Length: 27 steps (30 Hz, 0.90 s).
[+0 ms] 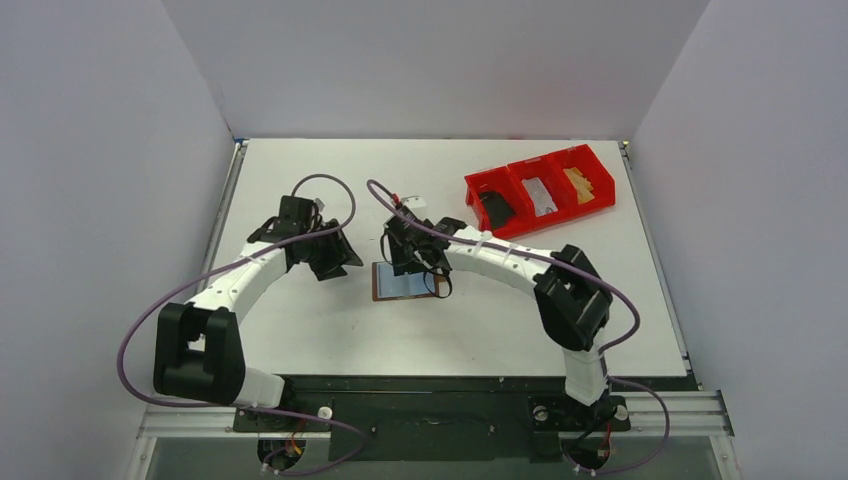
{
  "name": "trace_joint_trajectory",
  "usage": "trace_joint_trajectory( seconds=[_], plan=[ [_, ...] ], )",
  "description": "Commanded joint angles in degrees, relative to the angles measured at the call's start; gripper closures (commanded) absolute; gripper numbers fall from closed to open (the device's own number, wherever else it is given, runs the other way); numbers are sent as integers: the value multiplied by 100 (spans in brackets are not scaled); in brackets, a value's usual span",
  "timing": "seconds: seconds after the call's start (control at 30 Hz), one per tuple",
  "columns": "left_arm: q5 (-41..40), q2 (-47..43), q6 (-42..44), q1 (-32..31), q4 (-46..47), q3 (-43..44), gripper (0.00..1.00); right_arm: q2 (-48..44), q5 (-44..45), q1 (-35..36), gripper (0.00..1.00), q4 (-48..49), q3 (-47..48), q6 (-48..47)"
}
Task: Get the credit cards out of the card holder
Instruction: Remove the credit card from the card holder.
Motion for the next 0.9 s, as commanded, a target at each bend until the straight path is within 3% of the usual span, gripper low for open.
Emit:
trace_joint_trajectory(
  seconds=[0.0, 0.87],
  plan=[
    [-175, -330, 63, 137, 49, -72, 52, 389, 7, 236, 52, 241, 460, 135],
    [-22, -553, 52, 424, 84, -366, 52, 1537, -66, 439, 49, -43, 963, 72]
  ],
)
